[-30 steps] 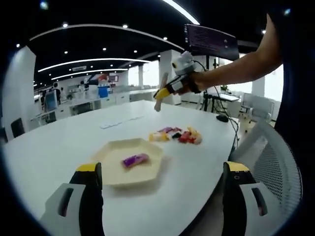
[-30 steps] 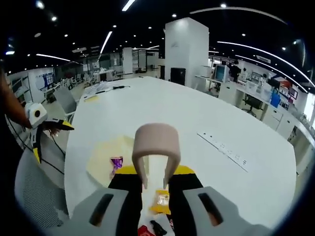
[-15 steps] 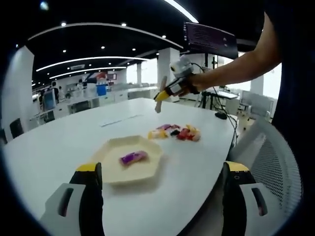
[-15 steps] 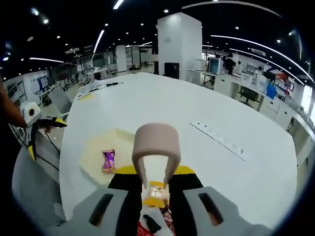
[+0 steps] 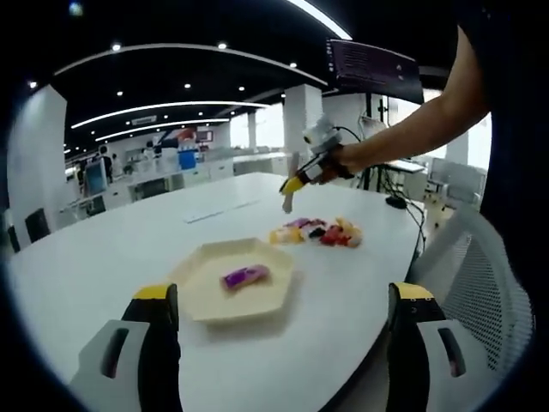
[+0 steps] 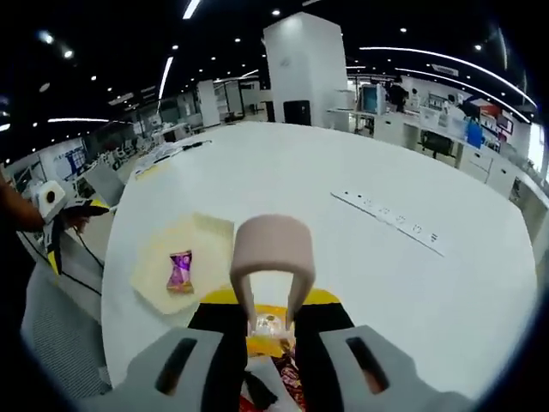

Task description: Place the target food into the container with the food tongs after gripping and lifting it, then release it inside without dropping or visibly crushing the food.

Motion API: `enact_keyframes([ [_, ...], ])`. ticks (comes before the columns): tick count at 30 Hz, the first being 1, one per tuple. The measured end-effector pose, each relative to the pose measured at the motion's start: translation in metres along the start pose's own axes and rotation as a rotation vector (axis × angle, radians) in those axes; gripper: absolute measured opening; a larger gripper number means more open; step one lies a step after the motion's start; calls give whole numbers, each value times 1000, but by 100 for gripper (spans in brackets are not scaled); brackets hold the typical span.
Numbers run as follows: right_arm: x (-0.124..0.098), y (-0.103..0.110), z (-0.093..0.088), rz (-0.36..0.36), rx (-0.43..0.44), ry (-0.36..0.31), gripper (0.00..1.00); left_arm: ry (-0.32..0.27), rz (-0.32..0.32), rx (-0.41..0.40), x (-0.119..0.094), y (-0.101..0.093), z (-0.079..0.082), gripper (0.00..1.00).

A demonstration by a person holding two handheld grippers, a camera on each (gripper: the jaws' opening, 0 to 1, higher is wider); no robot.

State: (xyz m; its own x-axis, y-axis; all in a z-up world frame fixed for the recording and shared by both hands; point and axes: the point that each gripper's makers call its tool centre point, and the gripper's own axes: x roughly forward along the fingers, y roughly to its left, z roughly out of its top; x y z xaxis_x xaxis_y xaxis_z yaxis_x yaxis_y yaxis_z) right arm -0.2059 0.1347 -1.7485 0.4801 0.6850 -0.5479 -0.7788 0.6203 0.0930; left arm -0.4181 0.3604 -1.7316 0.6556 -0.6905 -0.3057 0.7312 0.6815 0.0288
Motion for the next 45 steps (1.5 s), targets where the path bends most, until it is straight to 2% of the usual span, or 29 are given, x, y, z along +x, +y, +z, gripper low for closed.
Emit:
enact_keyframes([
  [3,7,-4,-6,4,25,17,19,14,-17,12,1,-4,-3,98],
  [11,23,-7,-21,13,67,63,20,31,-10,29,1,-3,-6,98],
  [17,26,-6,-27,15,94,75,20,39,-15,30,1,-3,-8,97],
  [24,33,-6,-35,22,168,92,21,37,-10,32,1,-3,-8,96],
  [38,43,8,-33,17,137,98,21,49,-13,54,1,-4,-9,95],
  [42,44,14,-30,9,79,104,15,52,-14,59,1,-5,-10,94],
  [45,43,15,-27,3,80,118,12,54,-14,62,1,-5,-10,94],
])
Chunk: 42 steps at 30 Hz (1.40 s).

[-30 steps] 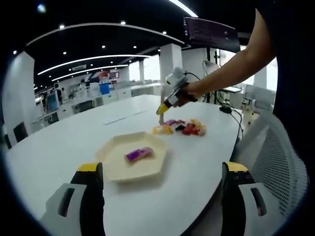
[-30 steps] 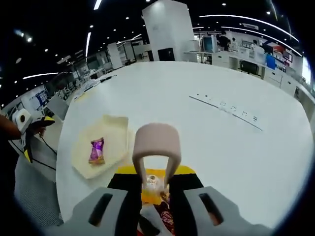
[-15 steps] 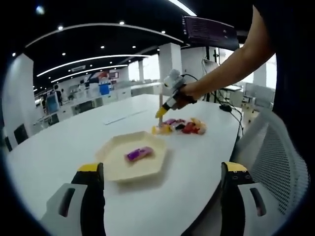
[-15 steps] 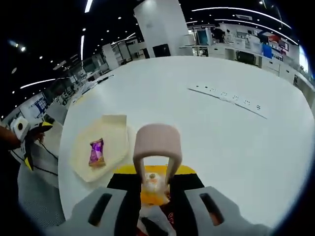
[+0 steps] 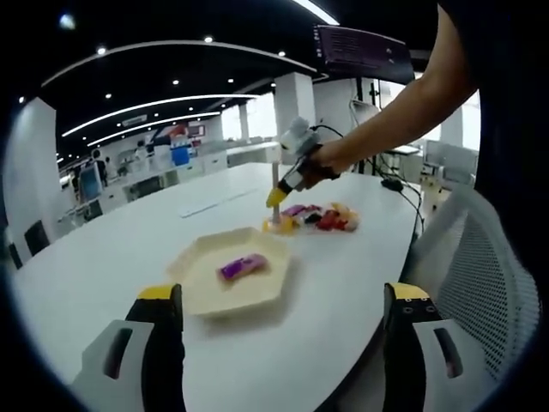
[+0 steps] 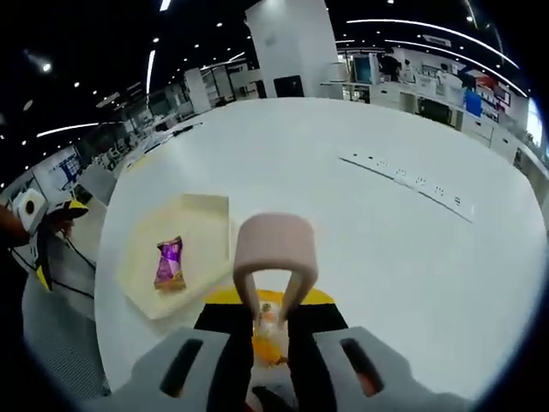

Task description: Place the target food into the container with the food tongs after gripping and lifting it, then release it inside without dropping or visibly crushing the food.

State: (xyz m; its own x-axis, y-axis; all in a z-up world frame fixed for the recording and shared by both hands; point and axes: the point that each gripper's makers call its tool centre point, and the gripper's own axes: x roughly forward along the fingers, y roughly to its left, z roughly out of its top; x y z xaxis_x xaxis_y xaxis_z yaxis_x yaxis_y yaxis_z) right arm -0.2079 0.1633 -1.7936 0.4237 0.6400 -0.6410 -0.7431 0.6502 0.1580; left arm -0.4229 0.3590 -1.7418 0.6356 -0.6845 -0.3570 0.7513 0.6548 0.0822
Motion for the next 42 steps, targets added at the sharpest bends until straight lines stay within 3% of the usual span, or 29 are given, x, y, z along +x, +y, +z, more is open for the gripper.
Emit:
enact_keyframes([
  [6,-4,0,6,-22,-38,9,11,3,2,11,0,0,0,93],
  [29,-51,-16,41,-80,-30,-50,11,-21,14,28,-2,2,5,93],
  [42,-59,-6,56,-83,-43,-77,12,-53,7,-59,-5,3,12,99],
])
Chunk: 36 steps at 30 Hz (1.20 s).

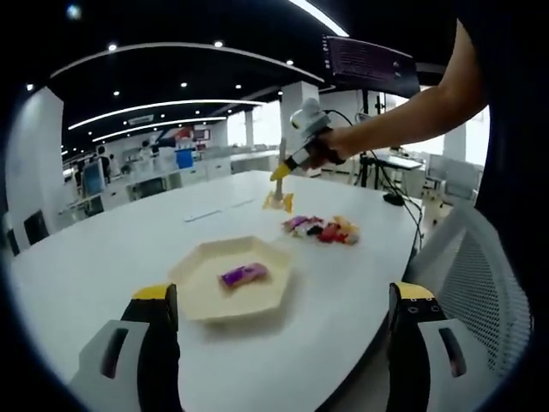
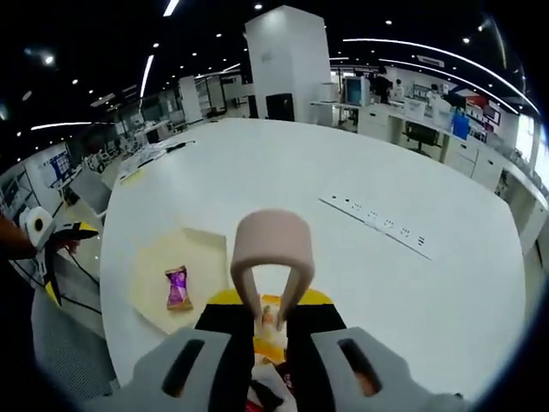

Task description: Place the target food into the container with the food tongs after gripping and lifting it, then release it inside without dropping or visibly crushing the food.

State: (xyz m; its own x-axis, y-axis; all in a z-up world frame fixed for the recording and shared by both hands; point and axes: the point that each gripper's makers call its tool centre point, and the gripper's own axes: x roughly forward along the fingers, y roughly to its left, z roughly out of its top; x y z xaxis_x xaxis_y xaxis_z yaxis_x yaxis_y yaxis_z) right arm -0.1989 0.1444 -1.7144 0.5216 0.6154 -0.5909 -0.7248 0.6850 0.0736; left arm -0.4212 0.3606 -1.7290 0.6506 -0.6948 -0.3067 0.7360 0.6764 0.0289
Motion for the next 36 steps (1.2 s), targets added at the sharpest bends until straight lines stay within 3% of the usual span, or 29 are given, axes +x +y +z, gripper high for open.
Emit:
enact_keyframes([
  [16,12,32,24,52,-26,-29,13,-3,4,15,0,-1,0,99],
  [36,39,93,53,130,-95,-54,13,6,-3,21,1,-2,-2,99],
])
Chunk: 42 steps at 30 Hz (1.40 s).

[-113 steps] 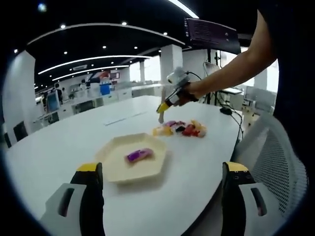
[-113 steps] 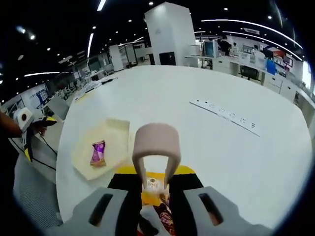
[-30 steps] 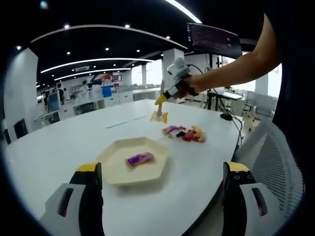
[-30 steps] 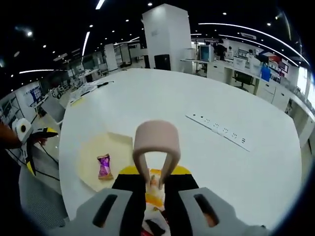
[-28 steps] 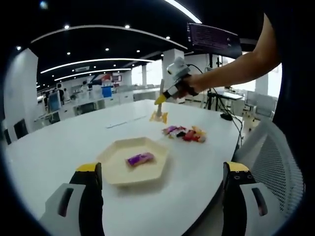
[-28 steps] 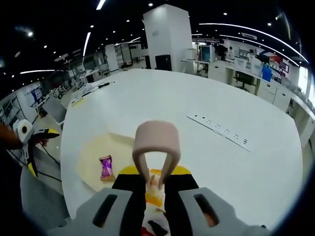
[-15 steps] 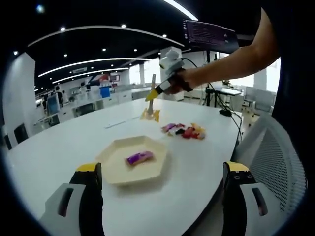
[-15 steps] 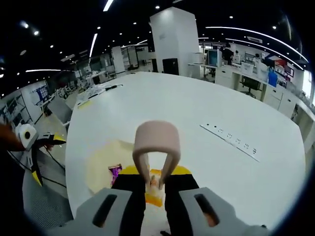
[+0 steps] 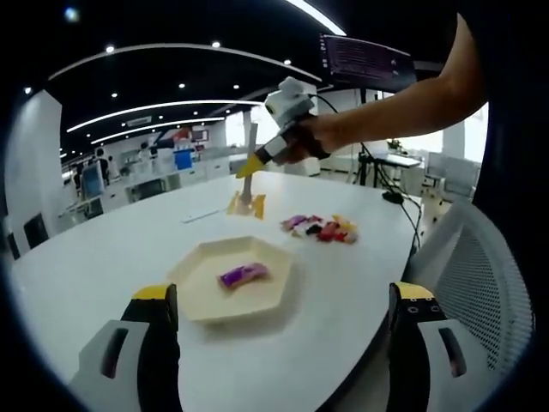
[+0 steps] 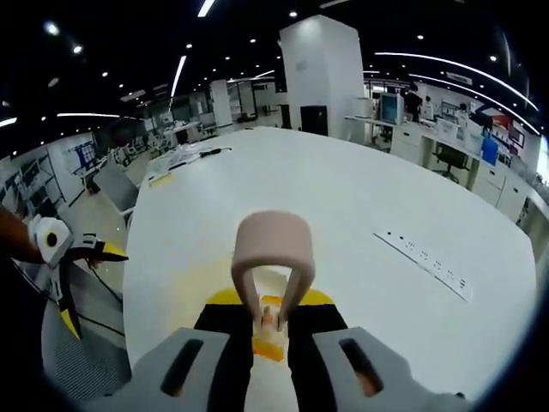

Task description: Place the target food into the container with the food tongs after gripping and lifting it, then release it inside without dropping or visibly crushing the food.

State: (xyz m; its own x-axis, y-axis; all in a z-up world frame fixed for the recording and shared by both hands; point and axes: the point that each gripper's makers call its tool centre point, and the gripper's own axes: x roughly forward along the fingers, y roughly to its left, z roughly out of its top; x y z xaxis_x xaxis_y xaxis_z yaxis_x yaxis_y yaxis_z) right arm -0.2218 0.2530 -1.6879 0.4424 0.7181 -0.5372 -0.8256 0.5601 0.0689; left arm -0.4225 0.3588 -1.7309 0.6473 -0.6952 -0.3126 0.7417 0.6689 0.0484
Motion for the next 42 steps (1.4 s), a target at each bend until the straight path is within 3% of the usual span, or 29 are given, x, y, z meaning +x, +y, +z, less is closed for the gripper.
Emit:
enact_keyframes([
  [14,26,43,18,62,-61,-1,14,1,2,0,0,1,-1,99],
  [34,25,38,26,49,-82,-28,16,-7,11,3,-1,2,2,98],
  [42,15,38,29,66,-84,-48,18,-6,13,7,-1,2,1,98],
])
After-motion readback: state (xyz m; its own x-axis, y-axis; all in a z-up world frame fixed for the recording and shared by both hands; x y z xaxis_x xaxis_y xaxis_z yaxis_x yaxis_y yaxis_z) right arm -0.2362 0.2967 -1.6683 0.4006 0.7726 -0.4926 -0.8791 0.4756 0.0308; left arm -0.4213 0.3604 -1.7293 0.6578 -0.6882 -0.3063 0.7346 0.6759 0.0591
